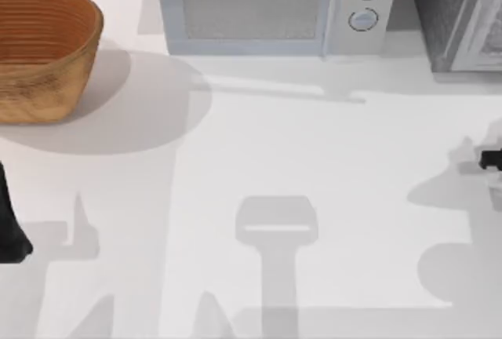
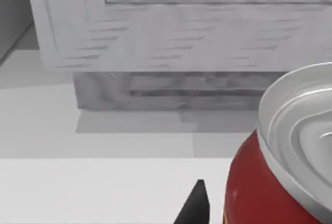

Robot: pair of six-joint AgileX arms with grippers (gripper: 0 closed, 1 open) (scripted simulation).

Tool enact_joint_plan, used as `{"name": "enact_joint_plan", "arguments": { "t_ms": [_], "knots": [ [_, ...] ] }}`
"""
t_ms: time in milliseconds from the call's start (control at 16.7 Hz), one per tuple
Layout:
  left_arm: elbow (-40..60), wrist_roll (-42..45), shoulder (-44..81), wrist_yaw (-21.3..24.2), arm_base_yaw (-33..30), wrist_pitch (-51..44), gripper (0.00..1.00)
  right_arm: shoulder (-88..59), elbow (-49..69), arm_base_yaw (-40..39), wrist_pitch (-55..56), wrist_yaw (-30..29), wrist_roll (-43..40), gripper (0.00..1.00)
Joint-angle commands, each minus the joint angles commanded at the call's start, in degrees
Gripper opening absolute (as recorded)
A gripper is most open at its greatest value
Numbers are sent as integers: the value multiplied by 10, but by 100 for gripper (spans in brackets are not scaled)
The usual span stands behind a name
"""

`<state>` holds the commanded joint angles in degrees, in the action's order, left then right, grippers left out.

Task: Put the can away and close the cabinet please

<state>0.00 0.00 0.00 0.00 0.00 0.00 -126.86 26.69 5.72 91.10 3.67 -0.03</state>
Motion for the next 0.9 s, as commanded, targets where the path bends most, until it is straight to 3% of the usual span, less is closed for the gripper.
{"name": "enact_joint_plan", "arguments": {
  "t_ms": [300, 900],
  "knots": [
    [0, 0, 0, 0, 0, 0, 100, 65, 12, 0, -64, 0, 0, 0],
    [0, 0, 0, 0, 0, 0, 100, 266, 26, 0, -318, 3, 1, 0]
  ]
}}
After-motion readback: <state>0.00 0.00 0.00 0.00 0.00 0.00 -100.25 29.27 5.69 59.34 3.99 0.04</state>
